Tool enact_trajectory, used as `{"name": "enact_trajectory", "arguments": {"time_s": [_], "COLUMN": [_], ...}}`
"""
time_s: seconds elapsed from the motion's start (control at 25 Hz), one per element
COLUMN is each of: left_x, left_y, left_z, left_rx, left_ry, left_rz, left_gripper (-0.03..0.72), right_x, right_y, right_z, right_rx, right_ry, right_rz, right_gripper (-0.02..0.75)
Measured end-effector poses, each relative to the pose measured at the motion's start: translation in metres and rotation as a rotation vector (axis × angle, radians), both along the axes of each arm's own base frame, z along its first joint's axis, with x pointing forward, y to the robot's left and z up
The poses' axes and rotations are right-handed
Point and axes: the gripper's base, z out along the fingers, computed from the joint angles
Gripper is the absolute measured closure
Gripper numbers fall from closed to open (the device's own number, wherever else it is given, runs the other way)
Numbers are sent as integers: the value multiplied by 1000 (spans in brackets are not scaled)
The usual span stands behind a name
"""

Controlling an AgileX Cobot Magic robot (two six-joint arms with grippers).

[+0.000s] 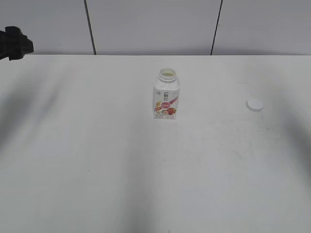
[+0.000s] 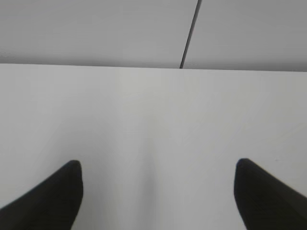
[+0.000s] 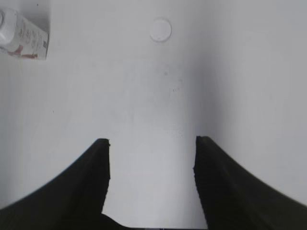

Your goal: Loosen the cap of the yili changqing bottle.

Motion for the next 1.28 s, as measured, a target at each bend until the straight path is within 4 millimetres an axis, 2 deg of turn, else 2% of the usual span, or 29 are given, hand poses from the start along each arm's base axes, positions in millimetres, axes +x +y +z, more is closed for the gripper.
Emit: {"name": "enact_trajectory", "arguments": {"time_s": [0.16,0.44,0.52,0.8,0.96,1.16,1.28], "left_x": [-14,-28,-31,-36,-36,-36,-37], "left_y": [0,0,0,0,-1,-1,-1], "left_z": [1,25,31,41,41,41,41], "left_rx": [-1,-2,-2,-3,-7,-9,-2], "left_ry": [2,-77,-96,-131,-129,-129,-128], "left_rz": [-2,-2,-2,-3,-10,-15,-22], "left_gripper": [102,102,102,102,102,103,103], "right_x": [-36,-102,-129,-191,-215,-233,-243], "right_y": [-1,-3,-4,-7,-8,-9,-9], "right_z": [-8,-13,-12,-32,-54,-85,-98], "right_rx": [0,1,-1,-22,-27,-39,-49], "right_ry": [0,-93,-157,-314,-392,-426,-466], "right_rz": [0,3,10,27,28,39,50], "right_gripper": [288,288,288,288,288,288,288]}}
